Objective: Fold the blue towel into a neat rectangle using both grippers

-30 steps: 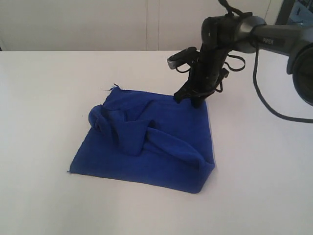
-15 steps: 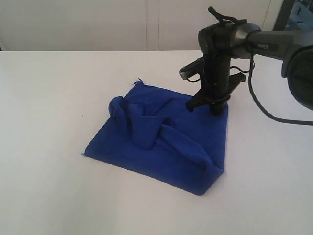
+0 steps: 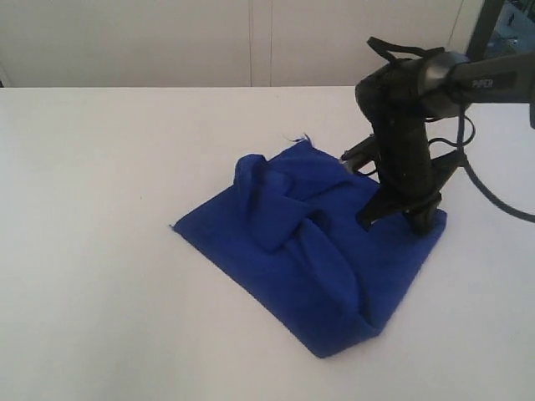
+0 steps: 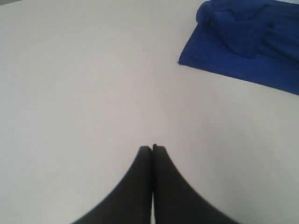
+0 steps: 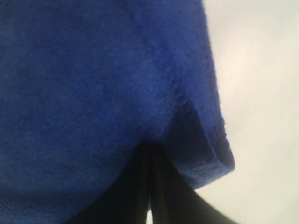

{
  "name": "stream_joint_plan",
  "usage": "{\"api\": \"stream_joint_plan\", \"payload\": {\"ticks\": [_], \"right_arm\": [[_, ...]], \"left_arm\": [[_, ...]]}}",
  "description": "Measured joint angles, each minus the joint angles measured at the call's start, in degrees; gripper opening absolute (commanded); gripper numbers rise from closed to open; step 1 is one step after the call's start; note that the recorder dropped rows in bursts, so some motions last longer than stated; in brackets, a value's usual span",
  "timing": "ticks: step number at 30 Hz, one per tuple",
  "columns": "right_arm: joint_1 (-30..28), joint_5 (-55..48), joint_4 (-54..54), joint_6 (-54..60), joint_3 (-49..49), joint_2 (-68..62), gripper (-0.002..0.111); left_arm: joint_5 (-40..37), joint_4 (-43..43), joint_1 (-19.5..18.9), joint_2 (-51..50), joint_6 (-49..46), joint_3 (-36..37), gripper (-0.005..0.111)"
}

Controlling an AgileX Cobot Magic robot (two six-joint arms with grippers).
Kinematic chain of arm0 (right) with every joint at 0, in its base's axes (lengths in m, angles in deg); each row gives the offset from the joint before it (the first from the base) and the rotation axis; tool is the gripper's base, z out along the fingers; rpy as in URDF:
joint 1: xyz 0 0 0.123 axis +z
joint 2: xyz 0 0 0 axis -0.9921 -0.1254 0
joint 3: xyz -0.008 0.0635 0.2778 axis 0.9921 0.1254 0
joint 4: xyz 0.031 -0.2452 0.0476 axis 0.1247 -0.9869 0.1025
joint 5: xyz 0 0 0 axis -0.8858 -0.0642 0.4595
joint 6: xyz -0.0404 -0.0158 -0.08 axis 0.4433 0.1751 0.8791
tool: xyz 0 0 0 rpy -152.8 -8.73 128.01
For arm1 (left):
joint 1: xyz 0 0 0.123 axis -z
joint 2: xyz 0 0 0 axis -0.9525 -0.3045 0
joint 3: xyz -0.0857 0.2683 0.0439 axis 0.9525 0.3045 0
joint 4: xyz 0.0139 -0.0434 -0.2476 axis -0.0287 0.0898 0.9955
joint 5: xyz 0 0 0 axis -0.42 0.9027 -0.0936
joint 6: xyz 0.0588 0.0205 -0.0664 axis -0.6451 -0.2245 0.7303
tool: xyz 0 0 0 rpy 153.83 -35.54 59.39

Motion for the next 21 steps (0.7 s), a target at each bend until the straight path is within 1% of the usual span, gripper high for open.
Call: {"api": "stream_joint_plan", "payload": {"ticks": [8,14,18,20,21], "right_arm": [[0.00,-1.23,-0.14,-1.01,11.66,5.47,0.000],[0.00,-1.07,2.81,-1.12,15.64,10.16,0.000],[0.00,6.09,6.64,-1.23,13.99,18.82,0.000],[1.39,10.28,9.21,-0.53,12.93,20.86,0.000],[3.19,13.41,11.47,0.42,12.56,21.00,0.000]], "left_arm": [[0.00,0.00,0.00,0.00,0.00,0.00,0.000],[0.00,0.00,0.00,0.00,0.00,0.00,0.000],[0.00,0.00,0.00,0.00,0.00,0.00,0.000],[0.00,0.00,0.00,0.00,0.00,0.00,0.000],[0.00,0.00,0.00,0.00,0.00,0.00,0.000]]}}
